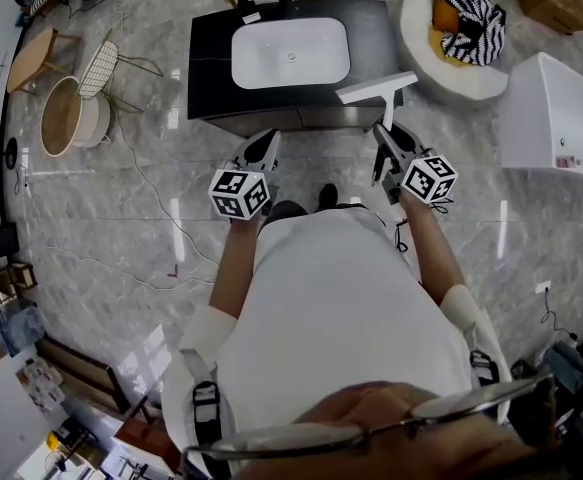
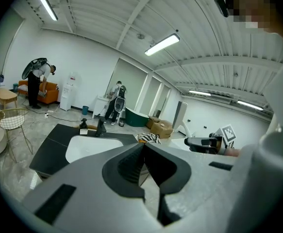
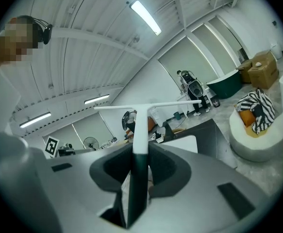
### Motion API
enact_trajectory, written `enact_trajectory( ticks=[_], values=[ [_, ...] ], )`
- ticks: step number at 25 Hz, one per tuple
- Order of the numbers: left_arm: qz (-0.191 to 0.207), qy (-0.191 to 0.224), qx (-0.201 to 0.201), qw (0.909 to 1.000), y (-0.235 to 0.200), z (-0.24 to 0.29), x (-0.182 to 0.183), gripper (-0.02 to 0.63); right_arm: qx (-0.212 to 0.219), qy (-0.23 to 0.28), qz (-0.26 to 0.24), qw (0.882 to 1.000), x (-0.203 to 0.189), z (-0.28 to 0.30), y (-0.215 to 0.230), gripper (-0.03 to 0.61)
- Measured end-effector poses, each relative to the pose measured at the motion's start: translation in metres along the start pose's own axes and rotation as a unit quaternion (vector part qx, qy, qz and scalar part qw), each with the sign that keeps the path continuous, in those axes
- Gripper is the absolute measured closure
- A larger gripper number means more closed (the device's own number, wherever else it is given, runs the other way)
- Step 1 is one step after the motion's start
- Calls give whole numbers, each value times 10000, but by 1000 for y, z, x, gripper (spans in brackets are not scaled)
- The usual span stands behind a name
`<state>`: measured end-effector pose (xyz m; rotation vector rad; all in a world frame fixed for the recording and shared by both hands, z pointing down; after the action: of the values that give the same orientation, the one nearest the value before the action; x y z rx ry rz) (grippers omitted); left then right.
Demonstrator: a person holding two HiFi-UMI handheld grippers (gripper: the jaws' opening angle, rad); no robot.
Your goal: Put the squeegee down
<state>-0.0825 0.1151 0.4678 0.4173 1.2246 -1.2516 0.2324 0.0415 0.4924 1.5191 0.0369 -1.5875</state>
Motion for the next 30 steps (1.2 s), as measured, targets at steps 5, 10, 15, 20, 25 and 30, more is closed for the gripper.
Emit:
enact_trajectory(
  ticks=[5, 10, 15, 20, 25, 30],
  values=[
    [-39, -65, -1, 10000, 3, 12, 0, 609, 0, -119, 81, 9999, 2, 4, 12, 480],
    [-108, -52, 59, 9999, 1, 22, 1, 609, 5, -184, 91, 9998, 1, 9, 20, 480],
    [-125, -113, -22, 9999, -8, 39, 6, 609, -88, -170, 125, 9997, 8, 21, 31, 480],
    [-113, -141, -146, 9997, -23, 62, 22, 609, -220, -128, 128, 9996, 23, 36, 42, 480],
    [-82, -211, -331, 9992, -41, 89, 37, 609, -394, -125, 179, 9990, 29, 53, 52, 480],
    [-70, -268, -488, 9984, -68, 113, 55, 609, -557, -108, 221, 9981, 40, 80, 57, 480]
  ],
)
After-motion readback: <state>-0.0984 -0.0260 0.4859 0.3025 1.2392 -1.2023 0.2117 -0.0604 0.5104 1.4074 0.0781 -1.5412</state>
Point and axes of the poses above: the fingertips, and each gripper's own axes: z forward along the fingers, y to its right, x out of its top, the point moved 8 cm from there along -z, backward along the fingers, and after that the axes turned 3 degrees about -y, right-handed, at the moved point
